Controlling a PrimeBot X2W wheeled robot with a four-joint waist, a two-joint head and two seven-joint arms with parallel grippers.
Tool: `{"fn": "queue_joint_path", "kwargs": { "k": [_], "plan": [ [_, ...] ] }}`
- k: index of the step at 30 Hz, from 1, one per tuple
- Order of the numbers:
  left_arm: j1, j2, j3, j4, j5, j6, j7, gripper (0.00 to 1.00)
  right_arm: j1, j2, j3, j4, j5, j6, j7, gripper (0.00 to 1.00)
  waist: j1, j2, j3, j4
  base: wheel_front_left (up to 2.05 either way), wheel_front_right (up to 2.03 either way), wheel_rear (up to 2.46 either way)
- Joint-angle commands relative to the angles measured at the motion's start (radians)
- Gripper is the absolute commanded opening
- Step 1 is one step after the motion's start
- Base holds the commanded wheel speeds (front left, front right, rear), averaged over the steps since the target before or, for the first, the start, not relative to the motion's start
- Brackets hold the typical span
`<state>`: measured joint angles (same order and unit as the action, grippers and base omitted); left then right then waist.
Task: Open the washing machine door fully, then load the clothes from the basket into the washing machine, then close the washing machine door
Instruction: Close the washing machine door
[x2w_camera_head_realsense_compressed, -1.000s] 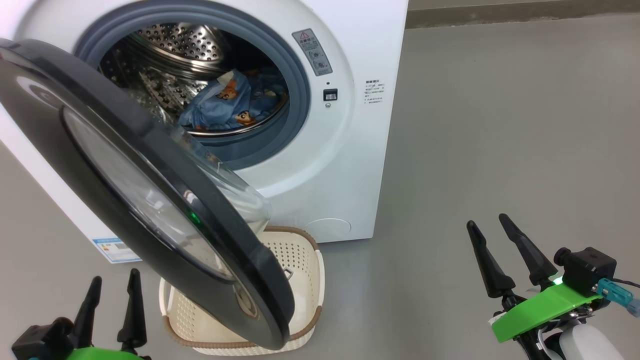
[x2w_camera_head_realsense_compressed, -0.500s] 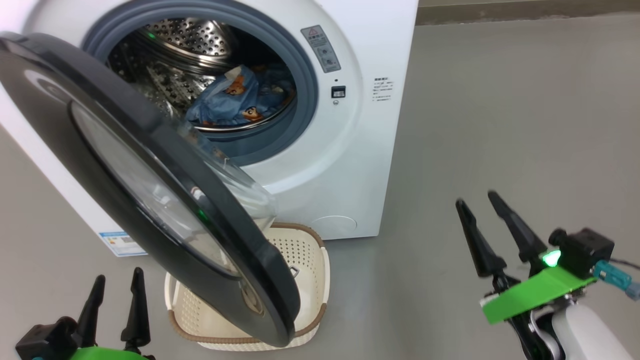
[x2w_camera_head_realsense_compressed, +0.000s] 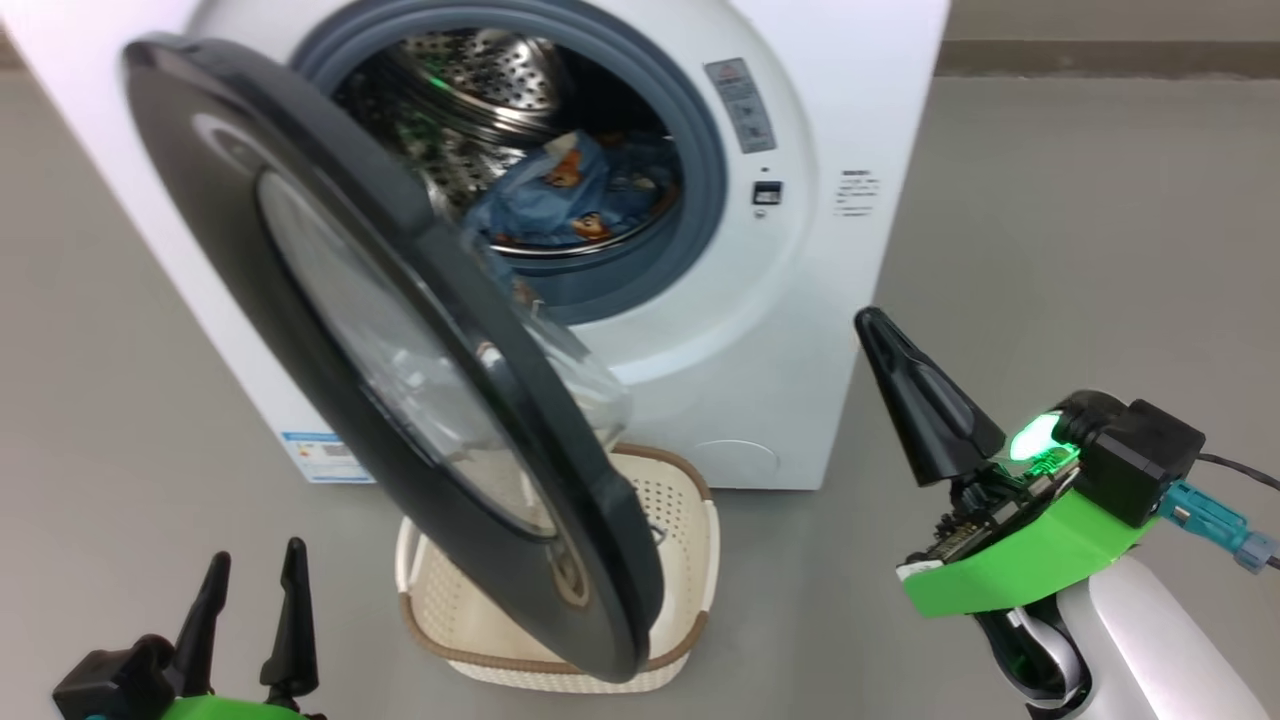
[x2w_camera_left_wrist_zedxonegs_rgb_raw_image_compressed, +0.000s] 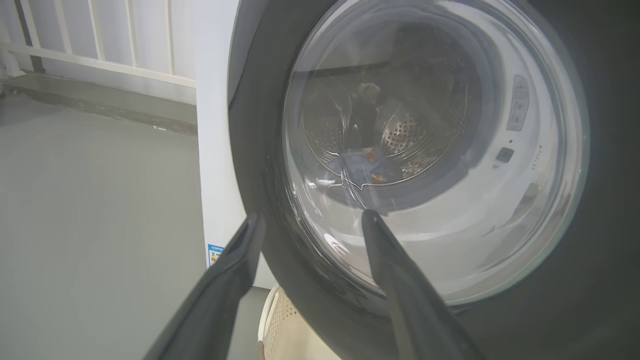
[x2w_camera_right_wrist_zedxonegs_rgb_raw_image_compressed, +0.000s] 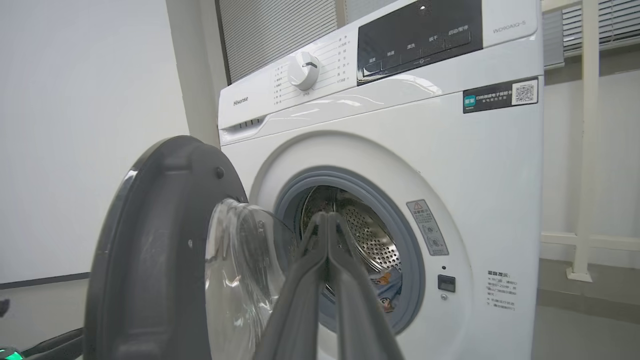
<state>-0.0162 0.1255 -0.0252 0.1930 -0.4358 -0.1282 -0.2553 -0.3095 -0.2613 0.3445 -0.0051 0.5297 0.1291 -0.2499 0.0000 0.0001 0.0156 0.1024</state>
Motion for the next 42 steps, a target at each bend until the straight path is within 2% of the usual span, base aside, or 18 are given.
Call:
{"fn": "queue_joint_path", "kwargs": {
  "k": [1, 16, 27, 34, 42],
  "plan": [
    [-0.020, 0.015, 0.025, -0.017, 0.008, -0.002, -0.006, 1.00, -0.035, 0.000, 0.038, -0.057, -0.012, 0.002, -0.012, 0.00, 0.0000, -0.0001, -0.015, 0.050, 0.00, 0.00, 0.00],
    [-0.011, 0.018, 0.007, 0.000, 0.005, -0.002, -0.006, 1.00, -0.082, 0.047, 0.284, -0.137, 0.012, 0.002, -0.012, 0.00, 0.0000, -0.0001, -0.044, 0.178, 0.00, 0.00, 0.00],
    [-0.004, 0.013, 0.004, -0.001, 0.003, -0.002, -0.006, 1.00, -0.018, 0.005, 0.435, -0.009, 0.000, 0.002, -0.012, 0.00, 0.0000, -0.0001, -0.047, 0.207, 0.00, 0.00, 0.00],
    [-0.003, 0.012, 0.010, -0.006, 0.004, -0.002, -0.006, 1.00, 0.008, 0.002, 0.444, 0.095, 0.009, 0.002, -0.012, 0.00, 0.0000, -0.0001, -0.038, 0.197, 0.00, 0.00, 0.00],
    [-0.014, 0.012, 0.011, -0.006, 0.004, -0.002, -0.006, 1.00, 0.013, 0.000, 0.395, 0.173, 0.024, 0.002, -0.012, 0.00, 0.0000, -0.0001, -0.026, 0.182, 0.00, 0.00, 0.00]
  ]
}}
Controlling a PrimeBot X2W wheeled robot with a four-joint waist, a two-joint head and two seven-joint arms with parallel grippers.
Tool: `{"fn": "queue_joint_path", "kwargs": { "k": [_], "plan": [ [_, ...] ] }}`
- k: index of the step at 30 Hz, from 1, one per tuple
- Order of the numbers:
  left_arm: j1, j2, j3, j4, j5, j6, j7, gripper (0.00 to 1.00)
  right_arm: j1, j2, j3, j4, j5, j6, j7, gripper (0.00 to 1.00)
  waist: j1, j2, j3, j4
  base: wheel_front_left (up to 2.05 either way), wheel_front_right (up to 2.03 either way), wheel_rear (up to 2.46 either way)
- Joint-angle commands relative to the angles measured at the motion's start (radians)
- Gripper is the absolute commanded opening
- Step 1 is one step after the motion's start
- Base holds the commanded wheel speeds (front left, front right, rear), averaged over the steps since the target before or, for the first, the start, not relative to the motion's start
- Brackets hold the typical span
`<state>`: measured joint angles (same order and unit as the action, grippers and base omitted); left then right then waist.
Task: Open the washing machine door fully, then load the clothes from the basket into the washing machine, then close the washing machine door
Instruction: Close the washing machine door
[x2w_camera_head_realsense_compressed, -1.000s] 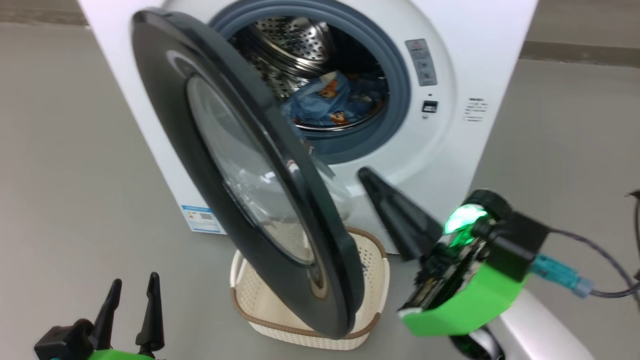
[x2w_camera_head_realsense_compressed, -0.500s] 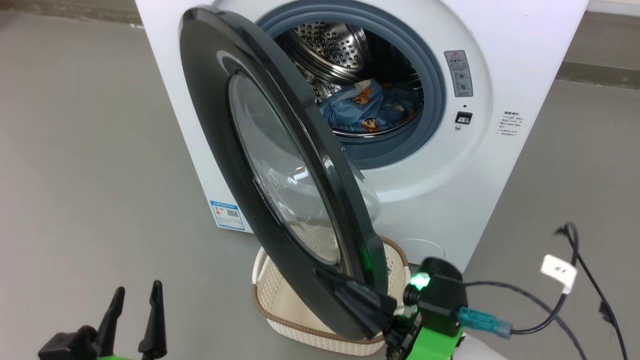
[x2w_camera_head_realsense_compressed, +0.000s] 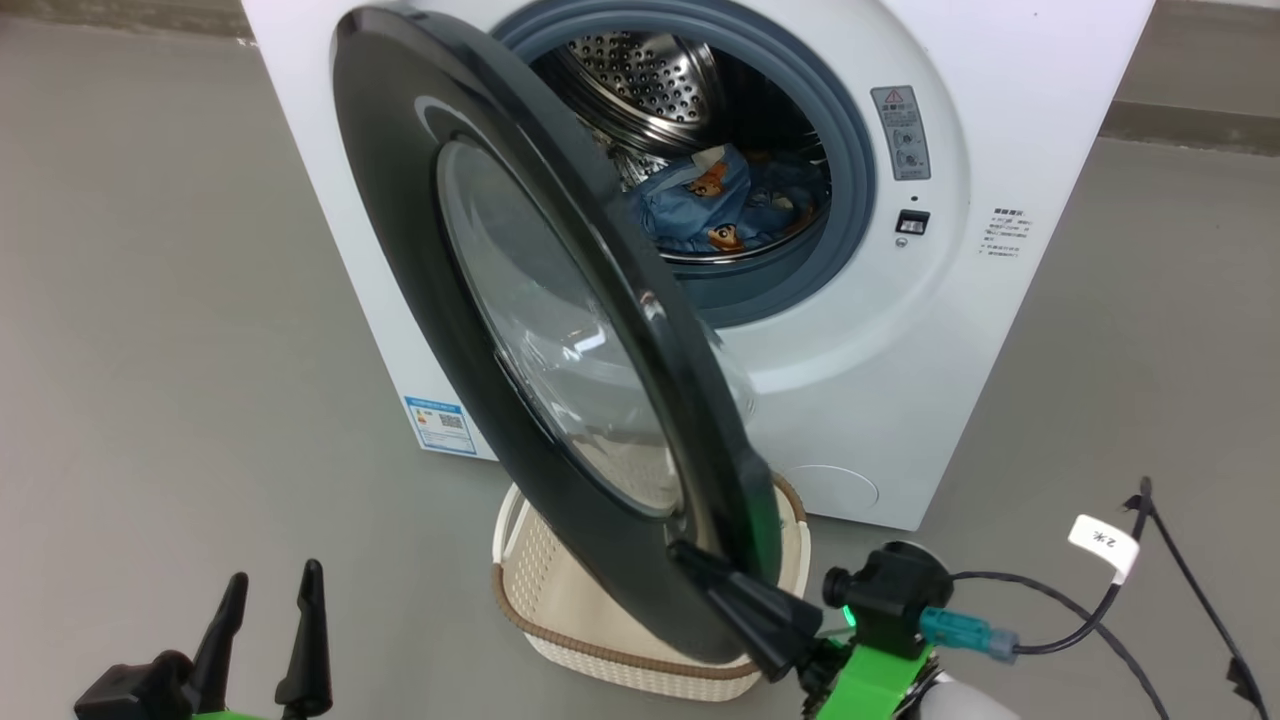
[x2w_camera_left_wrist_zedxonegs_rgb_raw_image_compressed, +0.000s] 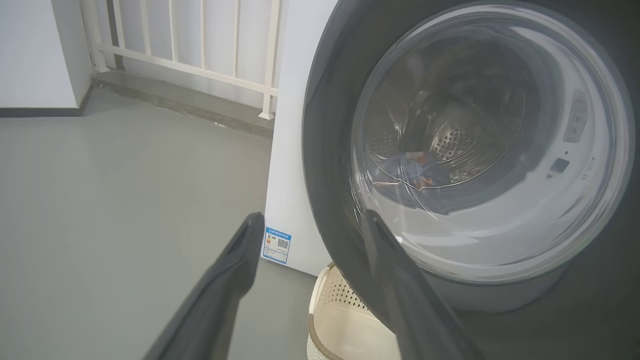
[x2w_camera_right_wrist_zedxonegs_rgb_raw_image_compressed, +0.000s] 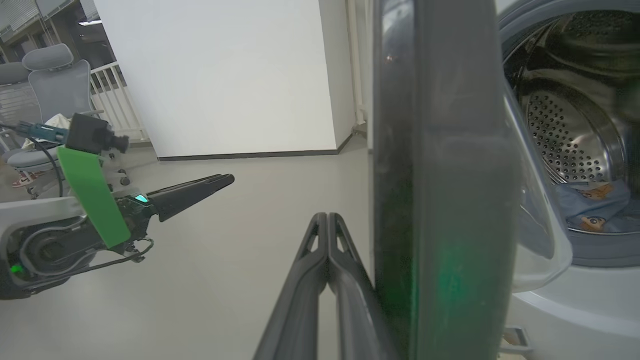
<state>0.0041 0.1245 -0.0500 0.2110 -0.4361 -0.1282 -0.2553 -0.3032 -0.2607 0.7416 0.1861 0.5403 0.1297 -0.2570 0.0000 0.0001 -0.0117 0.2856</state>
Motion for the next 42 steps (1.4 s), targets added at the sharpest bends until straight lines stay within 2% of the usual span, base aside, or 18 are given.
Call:
{"fn": "queue_joint_path", "kwargs": {
  "k": [1, 11, 21, 30, 42],
  "plan": [
    [-0.035, 0.013, 0.036, -0.025, 0.004, -0.002, -0.006, 1.00, 0.008, -0.003, -0.013, -0.012, 0.013, 0.001, -0.005, 0.00, 0.0000, -0.0001, 0.003, -0.002, 0.00, 0.00, 0.00],
    [-0.052, 0.020, 0.029, -0.033, 0.005, -0.002, -0.006, 1.00, -0.014, -0.036, -0.164, 0.024, 0.023, 0.001, -0.005, 0.00, 0.0000, -0.0001, 0.047, -0.012, 0.00, 0.00, 0.00],
    [-0.098, 0.029, 0.015, -0.042, 0.008, -0.002, -0.006, 1.00, -0.099, -0.081, -0.295, 0.056, 0.017, 0.001, -0.005, 0.00, 0.0000, -0.0001, 0.142, -0.015, 0.00, 0.00, 0.00],
    [-0.142, 0.031, 0.010, -0.057, 0.015, -0.002, -0.006, 1.00, -0.254, -0.116, -0.318, 0.109, 0.036, 0.001, -0.005, 0.00, 0.0000, -0.0001, 0.225, -0.019, 0.00, 0.00, 0.00],
    [-0.193, 0.027, -0.009, -0.063, 0.016, -0.002, -0.006, 1.00, -0.463, -0.228, -0.319, 0.204, 0.071, 0.001, -0.005, 0.00, 0.0000, -0.0001, 0.327, 0.034, 0.00, 0.00, 0.00]
  ]
}}
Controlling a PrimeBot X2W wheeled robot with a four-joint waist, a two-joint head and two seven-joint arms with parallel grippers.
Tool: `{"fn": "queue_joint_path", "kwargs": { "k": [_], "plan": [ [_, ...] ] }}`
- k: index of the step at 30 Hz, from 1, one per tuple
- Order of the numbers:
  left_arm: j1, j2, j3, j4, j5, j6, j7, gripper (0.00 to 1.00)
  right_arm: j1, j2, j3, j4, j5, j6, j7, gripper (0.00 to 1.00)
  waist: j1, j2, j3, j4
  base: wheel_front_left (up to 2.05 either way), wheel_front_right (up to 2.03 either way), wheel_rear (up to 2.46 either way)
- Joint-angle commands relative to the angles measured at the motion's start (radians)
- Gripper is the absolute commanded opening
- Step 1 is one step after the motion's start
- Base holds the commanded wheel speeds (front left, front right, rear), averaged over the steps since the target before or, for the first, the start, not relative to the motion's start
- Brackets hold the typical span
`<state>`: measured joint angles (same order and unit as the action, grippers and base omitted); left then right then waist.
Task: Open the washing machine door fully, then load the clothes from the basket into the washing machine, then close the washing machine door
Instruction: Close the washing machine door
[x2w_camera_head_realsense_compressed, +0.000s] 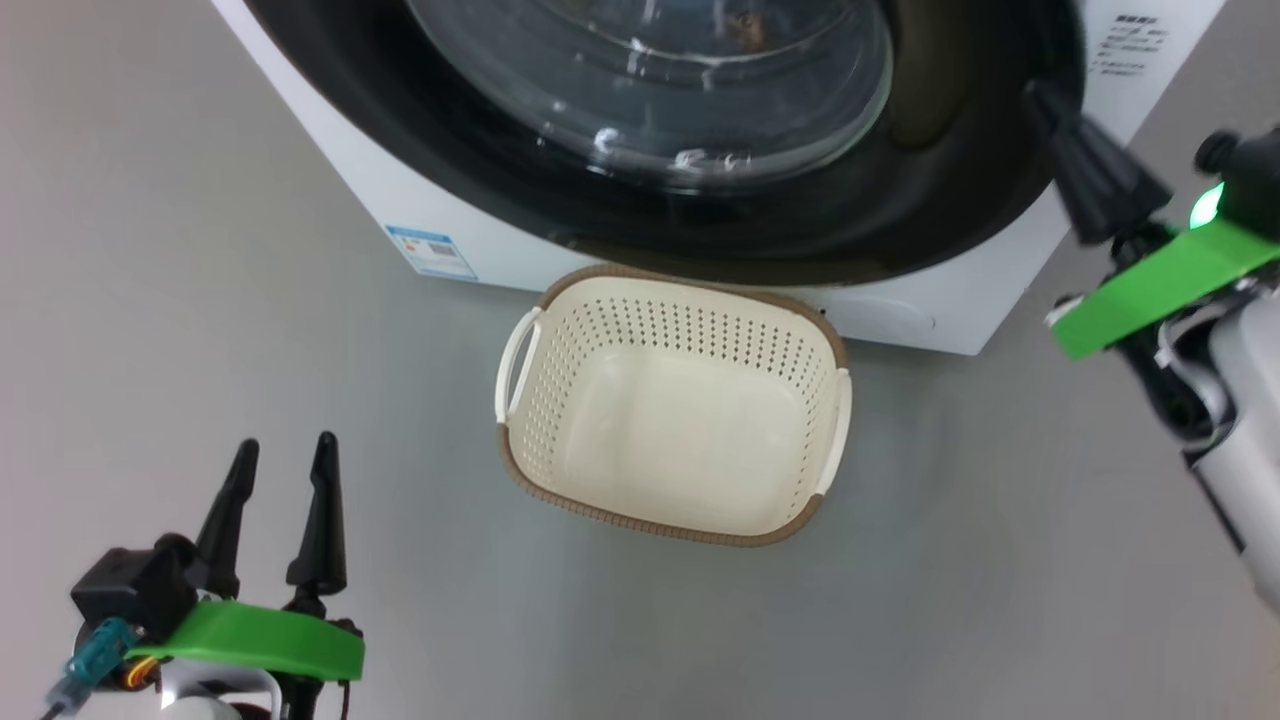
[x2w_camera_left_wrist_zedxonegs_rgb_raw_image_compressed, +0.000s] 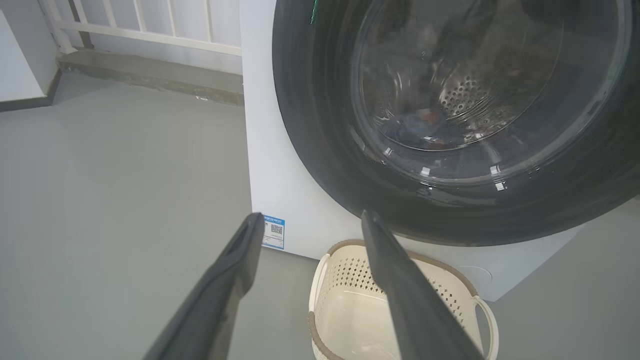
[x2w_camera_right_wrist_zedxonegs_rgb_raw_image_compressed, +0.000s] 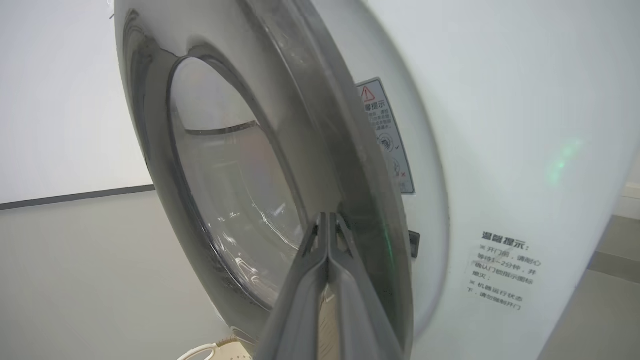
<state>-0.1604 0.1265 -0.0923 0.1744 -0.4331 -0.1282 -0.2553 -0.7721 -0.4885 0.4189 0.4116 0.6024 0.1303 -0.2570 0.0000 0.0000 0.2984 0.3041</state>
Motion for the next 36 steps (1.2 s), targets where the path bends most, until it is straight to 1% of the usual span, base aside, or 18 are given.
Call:
{"fn": "queue_joint_path", "kwargs": {
  "k": [1, 6, 10, 20, 26, 27, 28, 29, 30, 31, 36],
  "plan": [
    [-0.036, 0.025, 0.033, -0.028, 0.012, -0.002, -0.006, 1.00, -0.029, -0.016, 0.003, -0.013, 0.013, 0.000, -0.005, 0.00, 0.0000, 0.0000, 0.033, 0.024, 0.00, 0.00, 0.00],
    [-0.051, 0.023, 0.029, -0.027, 0.012, -0.002, -0.006, 1.00, -0.096, -0.040, 0.004, 0.015, 0.012, 0.000, -0.005, 0.00, 0.0000, 0.0000, 0.052, 0.037, 0.00, 0.00, 0.00],
    [-0.055, 0.021, 0.027, -0.021, 0.012, -0.002, -0.006, 1.00, -0.122, -0.043, -0.012, 0.034, 0.007, 0.000, -0.005, 0.00, 0.0000, 0.0000, 0.048, 0.042, 0.00, 0.00, 0.00],
    [-0.056, 0.019, 0.019, -0.003, 0.006, -0.002, -0.006, 1.00, -0.081, -0.024, 0.003, 0.043, -0.001, 0.000, -0.005, 0.00, 0.0000, 0.0000, 0.007, 0.030, 0.00, 0.00, 0.00],
    [-0.051, 0.024, 0.019, 0.007, 0.003, -0.002, -0.006, 1.00, -0.043, -0.012, 0.010, 0.027, -0.004, 0.000, -0.005, 0.00, 0.0000, 0.0000, -0.021, 0.016, 0.00, 0.00, 0.00],
    [-0.050, 0.024, 0.018, 0.008, 0.002, -0.002, -0.006, 1.00, -0.034, -0.009, 0.009, 0.019, -0.004, 0.000, -0.005, 0.20, 0.0000, 0.0000, -0.028, 0.013, 0.00, 0.00, 0.00],
    [-0.050, 0.024, 0.017, 0.009, 0.001, -0.002, -0.006, 1.00, -0.022, -0.005, 0.007, 0.010, -0.004, 0.000, -0.005, 0.42, 0.0000, 0.0000, -0.037, 0.009, 0.00, 0.00, 0.00],
    [-0.050, 0.024, 0.017, 0.009, 0.001, -0.002, -0.006, 1.00, -0.022, -0.005, 0.007, 0.010, -0.004, 0.000, -0.005, 0.42, 0.0000, 0.0000, -0.037, 0.009, 0.00, 0.00, 0.00],
    [-0.049, 0.024, 0.016, 0.010, 0.000, -0.002, -0.006, 1.00, -0.009, -0.002, 0.004, -0.001, -0.005, 0.000, -0.005, 0.69, 0.0000, 0.0000, -0.046, 0.005, 0.00, 0.00, 0.00],
    [-0.048, 0.025, 0.015, 0.010, -0.001, -0.002, -0.006, 1.00, 0.005, -0.001, 0.001, -0.012, -0.005, 0.000, -0.005, 1.00, 0.0000, 0.0000, -0.055, 0.001, 0.00, 0.00, 0.00],
    [-0.041, 0.031, 0.008, 0.012, -0.005, -0.002, -0.006, 1.00, 0.081, 0.006, -0.013, -0.064, -0.013, 0.000, -0.005, 1.00, 0.0000, 0.0000, -0.106, -0.032, 0.00, 0.00, 0.00]
  ]
}}
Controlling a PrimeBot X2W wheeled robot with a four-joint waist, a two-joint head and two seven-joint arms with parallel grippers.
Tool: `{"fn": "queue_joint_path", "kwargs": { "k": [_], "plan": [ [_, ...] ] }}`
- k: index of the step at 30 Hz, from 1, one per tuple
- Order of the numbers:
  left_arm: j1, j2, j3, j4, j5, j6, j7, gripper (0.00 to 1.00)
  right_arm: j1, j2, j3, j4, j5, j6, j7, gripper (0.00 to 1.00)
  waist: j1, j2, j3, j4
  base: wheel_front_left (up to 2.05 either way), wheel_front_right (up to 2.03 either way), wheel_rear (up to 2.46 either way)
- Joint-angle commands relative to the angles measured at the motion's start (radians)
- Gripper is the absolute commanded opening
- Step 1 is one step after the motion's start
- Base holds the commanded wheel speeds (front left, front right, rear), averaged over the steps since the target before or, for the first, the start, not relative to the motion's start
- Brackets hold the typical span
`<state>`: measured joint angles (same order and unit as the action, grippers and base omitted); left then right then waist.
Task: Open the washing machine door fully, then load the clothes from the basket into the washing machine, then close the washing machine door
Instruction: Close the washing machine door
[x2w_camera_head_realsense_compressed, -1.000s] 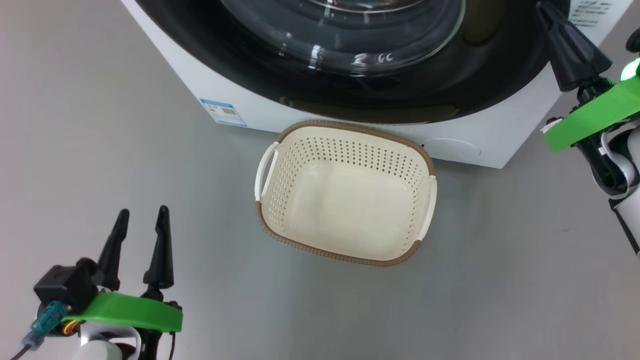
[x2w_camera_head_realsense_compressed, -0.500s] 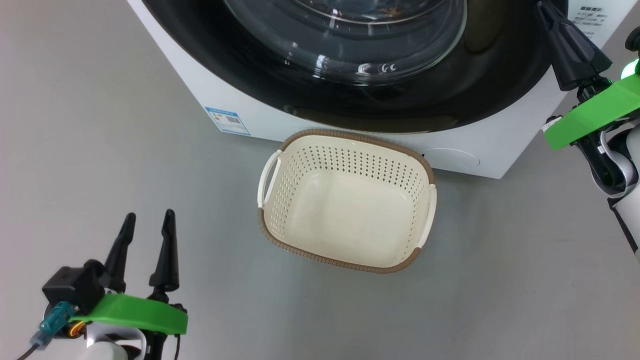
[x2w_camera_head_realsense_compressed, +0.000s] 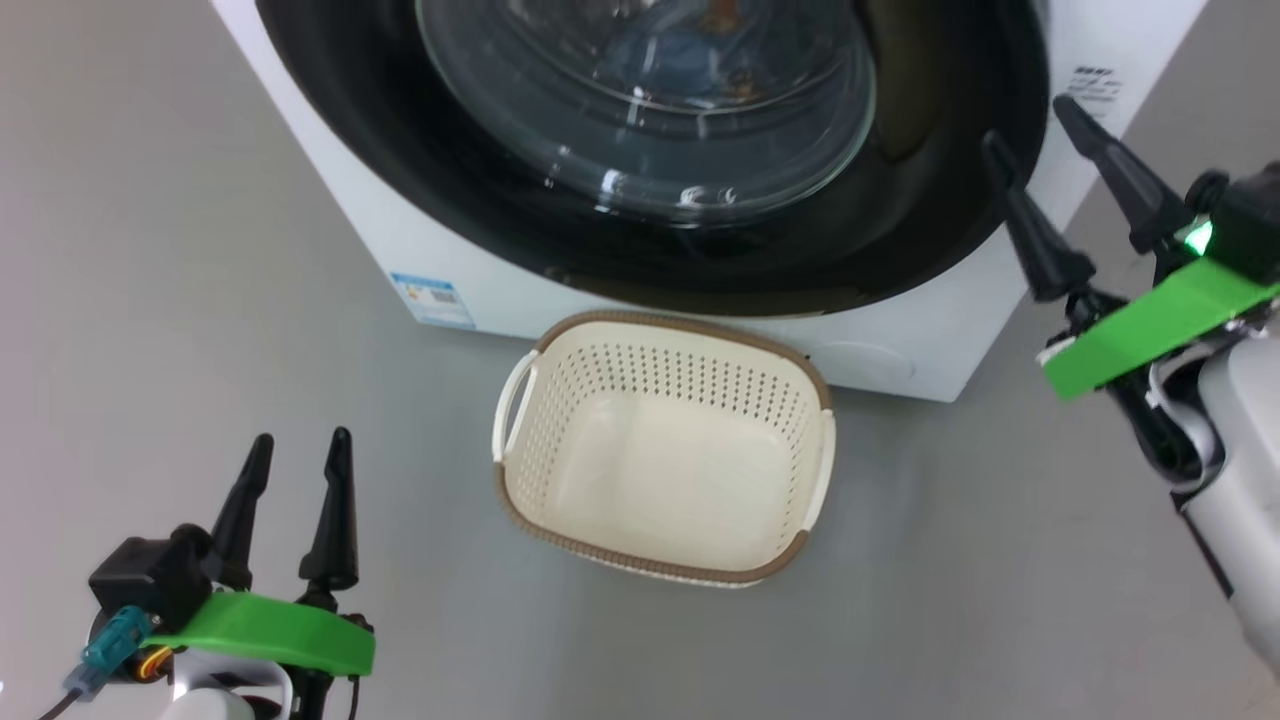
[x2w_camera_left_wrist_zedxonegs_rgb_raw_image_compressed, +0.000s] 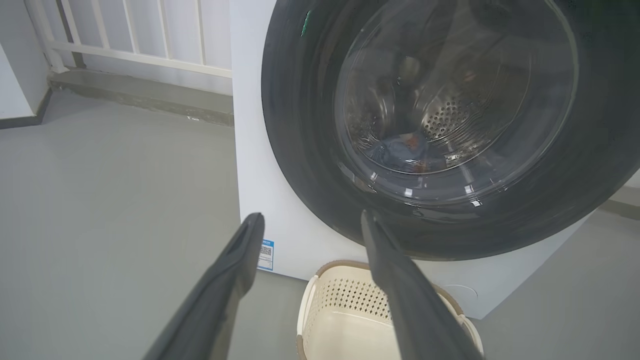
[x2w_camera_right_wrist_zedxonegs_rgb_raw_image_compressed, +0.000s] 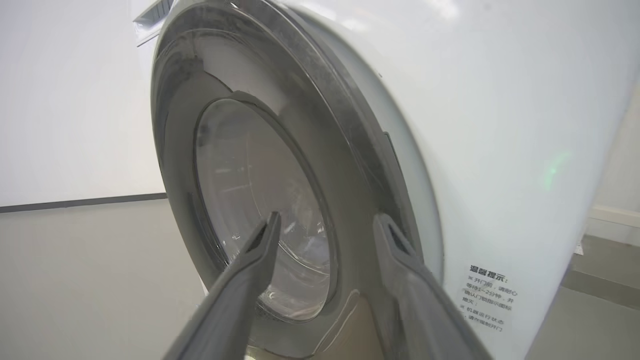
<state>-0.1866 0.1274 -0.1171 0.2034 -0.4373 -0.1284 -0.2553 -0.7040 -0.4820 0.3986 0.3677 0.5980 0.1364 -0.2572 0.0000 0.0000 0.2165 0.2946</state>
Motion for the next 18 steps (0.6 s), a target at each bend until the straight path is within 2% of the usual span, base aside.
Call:
{"fn": "queue_joint_path", "kwargs": {
  "k": [1, 11, 18],
  "plan": [
    [-0.012, 0.031, 0.032, -0.017, -0.002, -0.002, -0.006, 1.00, 0.028, 0.004, 0.001, -0.030, -0.009, -0.006, -0.005, 1.00, 0.0000, 0.0000, -0.035, -0.032, 0.00, 0.00, 0.00],
    [0.012, 0.032, 0.026, -0.002, -0.011, -0.002, -0.006, 1.00, 0.185, 0.047, 0.004, -0.101, -0.019, -0.006, -0.005, 1.00, 0.0000, 0.0000, -0.141, -0.159, 0.00, 0.00, 0.00],
    [0.031, 0.031, 0.045, -0.008, -0.009, -0.002, -0.006, 1.00, 0.269, 0.071, -0.013, -0.130, -0.016, -0.006, -0.005, 1.00, 0.0000, 0.0000, -0.177, -0.257, 0.00, 0.00, 0.00]
  ]
}}
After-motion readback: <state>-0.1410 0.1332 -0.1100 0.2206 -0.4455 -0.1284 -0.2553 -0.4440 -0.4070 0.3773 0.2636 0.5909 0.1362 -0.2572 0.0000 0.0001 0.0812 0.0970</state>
